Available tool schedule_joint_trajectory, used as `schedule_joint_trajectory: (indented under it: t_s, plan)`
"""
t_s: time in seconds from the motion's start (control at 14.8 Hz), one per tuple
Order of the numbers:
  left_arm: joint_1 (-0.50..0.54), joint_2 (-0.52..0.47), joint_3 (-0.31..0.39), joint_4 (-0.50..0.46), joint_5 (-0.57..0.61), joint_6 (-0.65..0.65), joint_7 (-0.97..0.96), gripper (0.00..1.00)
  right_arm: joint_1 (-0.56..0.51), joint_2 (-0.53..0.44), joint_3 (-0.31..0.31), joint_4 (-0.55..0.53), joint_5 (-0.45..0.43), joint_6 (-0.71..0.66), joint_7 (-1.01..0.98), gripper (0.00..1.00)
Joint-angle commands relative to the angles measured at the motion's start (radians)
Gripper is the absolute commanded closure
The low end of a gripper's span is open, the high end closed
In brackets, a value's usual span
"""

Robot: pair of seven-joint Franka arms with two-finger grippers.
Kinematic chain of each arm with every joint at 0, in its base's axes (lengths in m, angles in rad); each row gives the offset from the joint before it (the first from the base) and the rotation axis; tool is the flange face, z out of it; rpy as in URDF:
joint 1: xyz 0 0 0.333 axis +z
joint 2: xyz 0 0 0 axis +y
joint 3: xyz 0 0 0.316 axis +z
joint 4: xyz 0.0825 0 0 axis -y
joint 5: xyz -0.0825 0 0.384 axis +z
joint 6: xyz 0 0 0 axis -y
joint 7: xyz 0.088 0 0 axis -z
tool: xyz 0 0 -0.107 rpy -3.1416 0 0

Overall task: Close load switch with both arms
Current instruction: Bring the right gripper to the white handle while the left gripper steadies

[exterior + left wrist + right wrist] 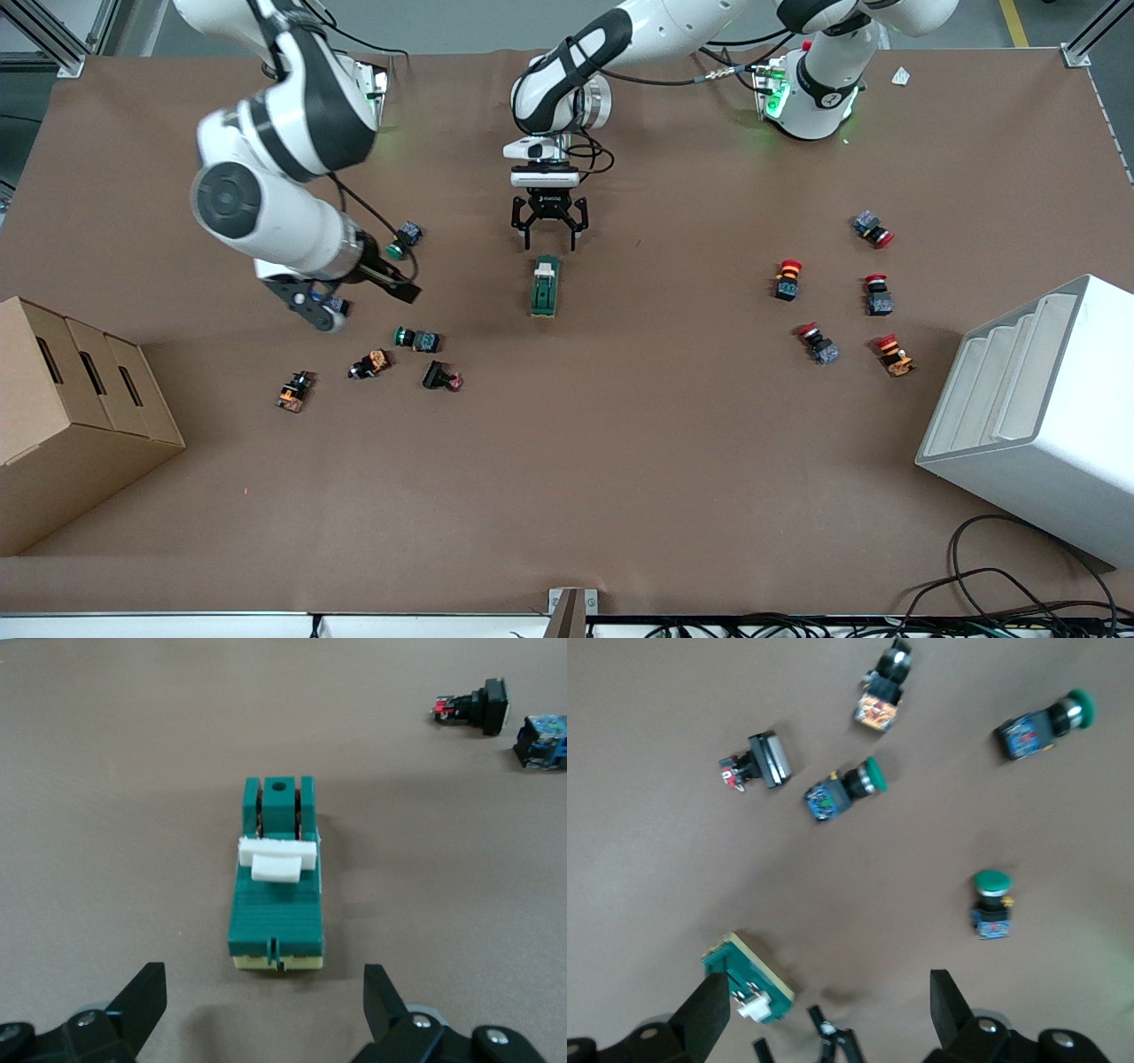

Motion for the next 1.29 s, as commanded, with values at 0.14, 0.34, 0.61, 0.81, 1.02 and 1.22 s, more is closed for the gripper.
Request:
schedule_joint_trajectory:
  t_s: [0.14,0.34,0.61,0.81,1.02,1.22]
  plan:
    - [-0.036,0.060,0.010,0.023,0.104,-0.070,-0.085,0.02,0.151,0.062,-0.012,-0.105,0.023,0.248,0.208,0.00]
    - [-0.042,0.072,0.010,0.023,0.144,-0.078,-0.137,0.02,0.227,0.123,-0.012,-0.105,0.022,0.340,0.340,0.00]
    - [-0.055,0.112,0.010,0.023,0.208,-0.133,-0.212,0.02,0.321,0.194,-0.013,-0.105,0.020,0.452,0.489,0.00]
    - [-0.066,0.129,0.010,0.021,0.210,-0.158,-0.220,0.02,0.332,0.211,-0.012,-0.112,0.020,0.521,0.497,0.00]
    - [-0.071,0.141,0.010,0.021,0.210,-0.171,-0.220,0.01,0.379,0.209,-0.013,-0.158,0.022,0.628,0.523,0.00]
    - [-0.077,0.149,0.010,0.021,0.210,-0.181,-0.219,0.01,0.415,0.209,-0.013,-0.191,0.019,0.714,0.512,0.00]
